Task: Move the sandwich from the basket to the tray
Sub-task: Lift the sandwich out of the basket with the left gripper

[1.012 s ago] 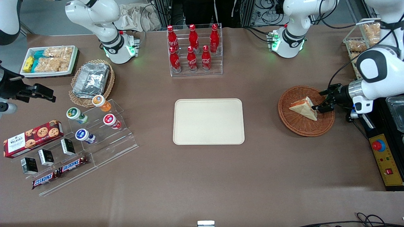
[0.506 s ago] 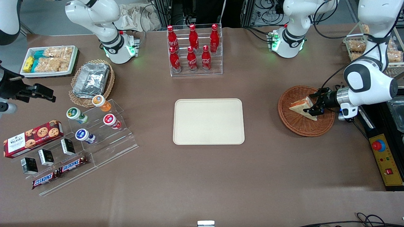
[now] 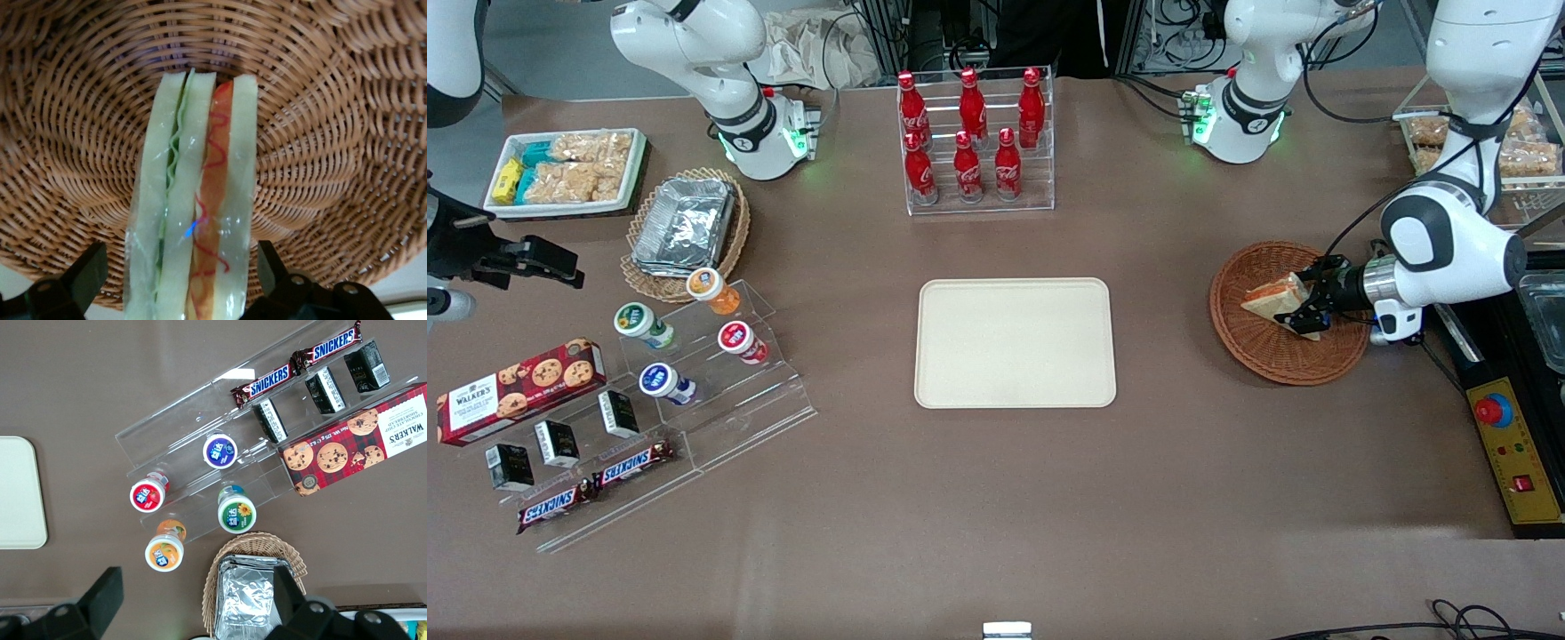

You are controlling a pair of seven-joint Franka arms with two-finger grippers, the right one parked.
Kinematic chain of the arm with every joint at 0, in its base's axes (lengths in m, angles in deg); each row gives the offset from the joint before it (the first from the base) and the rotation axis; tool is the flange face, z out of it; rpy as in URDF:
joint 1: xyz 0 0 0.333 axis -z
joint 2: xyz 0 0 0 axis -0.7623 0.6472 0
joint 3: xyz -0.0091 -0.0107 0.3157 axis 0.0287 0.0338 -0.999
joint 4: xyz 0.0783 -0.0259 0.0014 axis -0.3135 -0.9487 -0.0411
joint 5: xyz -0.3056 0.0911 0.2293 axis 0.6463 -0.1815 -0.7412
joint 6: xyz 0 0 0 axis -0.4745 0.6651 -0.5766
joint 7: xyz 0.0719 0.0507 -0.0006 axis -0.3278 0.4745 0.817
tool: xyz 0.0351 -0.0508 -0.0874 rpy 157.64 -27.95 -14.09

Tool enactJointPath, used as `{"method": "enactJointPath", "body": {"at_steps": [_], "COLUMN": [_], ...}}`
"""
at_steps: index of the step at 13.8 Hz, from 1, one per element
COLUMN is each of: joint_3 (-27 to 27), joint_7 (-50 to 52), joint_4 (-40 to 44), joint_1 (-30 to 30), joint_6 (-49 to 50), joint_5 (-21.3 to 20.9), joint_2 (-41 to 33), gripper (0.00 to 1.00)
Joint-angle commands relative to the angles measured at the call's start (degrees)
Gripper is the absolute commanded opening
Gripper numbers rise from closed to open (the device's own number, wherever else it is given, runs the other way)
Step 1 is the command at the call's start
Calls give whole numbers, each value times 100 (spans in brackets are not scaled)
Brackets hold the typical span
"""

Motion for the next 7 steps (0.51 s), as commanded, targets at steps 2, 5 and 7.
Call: {"method": "enactJointPath", "body": {"at_steps": [2,5,7], "joint_3": [33,42,42], "joint_7": [31,22,-4], "joint_4": [0,27,35], "joint_1": [34,42,42], "joint_6": [-138,-103,-50], "joint_5": [174,183,174], "joint_2": [59,33,-28], "gripper": [81,25,18]}}
